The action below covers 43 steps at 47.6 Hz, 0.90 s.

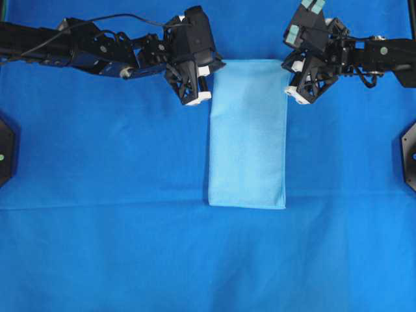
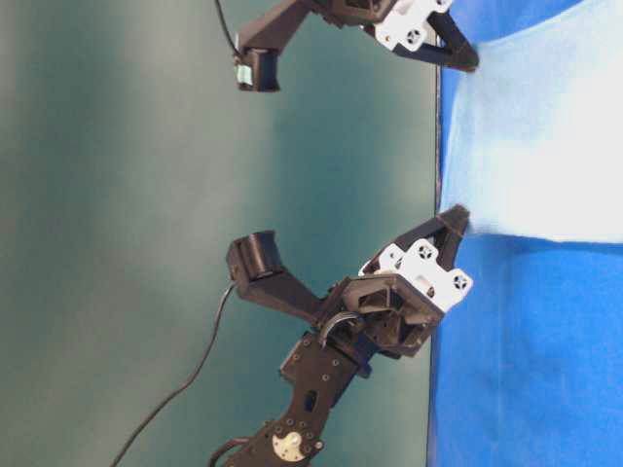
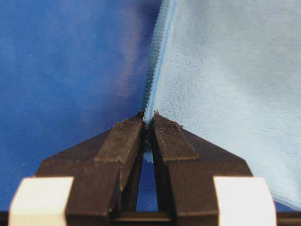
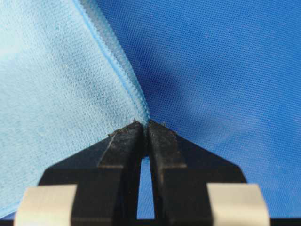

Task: Fold the light blue towel.
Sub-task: 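Fold the top half down onto the bottom half with both grippers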

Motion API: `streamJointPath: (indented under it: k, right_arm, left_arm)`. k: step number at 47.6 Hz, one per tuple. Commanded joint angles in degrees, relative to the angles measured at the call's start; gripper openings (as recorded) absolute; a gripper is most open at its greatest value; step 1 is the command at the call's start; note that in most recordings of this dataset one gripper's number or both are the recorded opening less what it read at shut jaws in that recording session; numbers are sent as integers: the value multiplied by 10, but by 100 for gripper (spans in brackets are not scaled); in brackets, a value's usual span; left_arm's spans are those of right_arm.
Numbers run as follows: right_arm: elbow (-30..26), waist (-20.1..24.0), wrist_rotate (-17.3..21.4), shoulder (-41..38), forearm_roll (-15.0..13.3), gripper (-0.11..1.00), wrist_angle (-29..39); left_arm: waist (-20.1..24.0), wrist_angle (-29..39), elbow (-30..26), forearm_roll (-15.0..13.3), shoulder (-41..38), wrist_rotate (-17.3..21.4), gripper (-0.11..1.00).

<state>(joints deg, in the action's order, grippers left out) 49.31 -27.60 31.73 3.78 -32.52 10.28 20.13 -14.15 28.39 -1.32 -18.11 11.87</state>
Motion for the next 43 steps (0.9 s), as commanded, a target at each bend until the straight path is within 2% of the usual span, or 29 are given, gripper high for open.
streamJointPath:
  k: [1, 10, 18, 30, 43]
  right_arm:
    - [0, 14, 4, 31, 5, 5, 15]
    - [8, 83, 28, 86, 18, 5, 80]
    - [18, 171, 69, 120, 37, 5, 130]
    - [25, 288, 142, 123, 56, 5, 139]
    - [16, 367, 203, 102, 56, 5, 140]
  left_arm:
    - [-12, 9, 0, 1, 34, 1, 5]
    - [-48, 31, 21, 1, 72, 0, 5]
    - [-103, 61, 46, 1, 102, -4, 5]
    - [-187, 87, 55, 1, 105, -32, 5]
    - [-250, 91, 56, 0, 98, -38, 5]
